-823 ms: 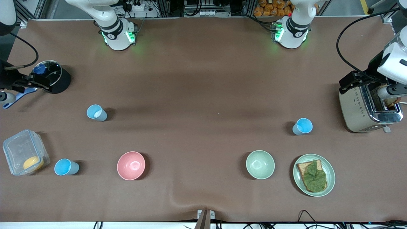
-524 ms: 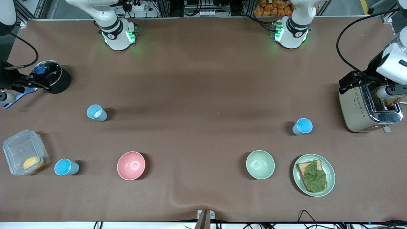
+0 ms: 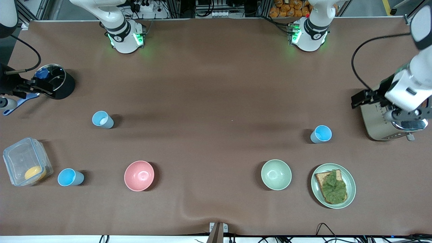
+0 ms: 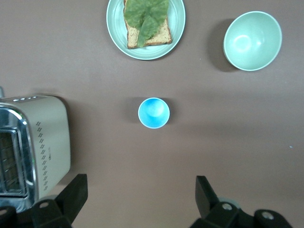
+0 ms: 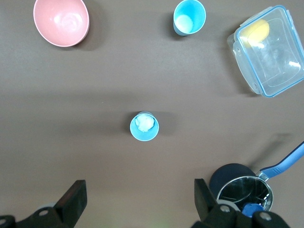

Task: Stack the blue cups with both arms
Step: 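Reach the right gripper and the left gripper toward two blue cups, then lower both grippers around the blue cups and close them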

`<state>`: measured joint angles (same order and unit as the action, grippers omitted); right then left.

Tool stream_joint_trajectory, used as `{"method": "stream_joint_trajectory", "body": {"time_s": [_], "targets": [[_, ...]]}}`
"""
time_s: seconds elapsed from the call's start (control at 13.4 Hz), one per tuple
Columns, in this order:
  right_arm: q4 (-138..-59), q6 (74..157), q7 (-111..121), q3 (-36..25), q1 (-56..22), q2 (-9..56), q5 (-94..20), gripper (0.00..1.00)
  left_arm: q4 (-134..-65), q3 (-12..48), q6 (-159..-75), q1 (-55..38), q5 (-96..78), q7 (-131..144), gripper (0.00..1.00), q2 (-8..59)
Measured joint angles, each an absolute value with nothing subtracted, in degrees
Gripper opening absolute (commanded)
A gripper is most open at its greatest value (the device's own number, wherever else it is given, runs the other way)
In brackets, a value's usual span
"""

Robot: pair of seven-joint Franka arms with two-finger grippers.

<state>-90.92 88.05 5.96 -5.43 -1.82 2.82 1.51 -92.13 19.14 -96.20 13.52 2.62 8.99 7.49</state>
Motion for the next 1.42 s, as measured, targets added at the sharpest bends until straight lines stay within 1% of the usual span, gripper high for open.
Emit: {"method": "stream_joint_trajectory", "body": {"time_s": [0.37, 0.67, 0.75, 0.9, 1.05, 1.12, 1.42], "targets": [[-91.6, 87.6, 6.1, -5.3, -1.9, 4.9, 1.5, 1.0, -104.5, 19.2, -110.1, 15.2, 2.6, 8.9, 1.0, 8.5], [-92.6, 87.9, 6.1, -4.7, -2.3, 11.1, 1.5, 1.0, -115.6, 19.2, -124.8, 15.5, 2.8, 8.9, 1.0, 8.5], [-93.2, 89.3, 6.1, -4.7, -2.3, 12.5, 1.5, 1.0, -118.2, 19.2, -128.3, 15.8, 2.8, 8.9, 1.0, 8.6], [-98.5, 98.1, 6.0, -4.7, -2.3, 14.2, 1.4, 1.0, -122.6, 19.2, -134.6, 16.5, 2.9, 8.9, 1.0, 9.2], [-105.8, 107.0, 6.0, -4.7, -2.3, 14.9, 1.4, 1.0, -124.3, 19.2, -137.2, 16.8, 2.9, 8.9, 1.0, 10.7], [-108.3, 109.3, 6.0, -4.7, -2.4, 15.0, 1.4, 1.0, -124.3, 19.2, -138.2, 16.9, 2.9, 8.8, 1.0, 11.8], [-113.2, 113.0, 6.0, -4.7, -2.5, 15.0, 1.4, 1.0, -124.4, 19.1, -144.3, 16.9, 3.3, 8.7, 1.0, 17.7]]}}
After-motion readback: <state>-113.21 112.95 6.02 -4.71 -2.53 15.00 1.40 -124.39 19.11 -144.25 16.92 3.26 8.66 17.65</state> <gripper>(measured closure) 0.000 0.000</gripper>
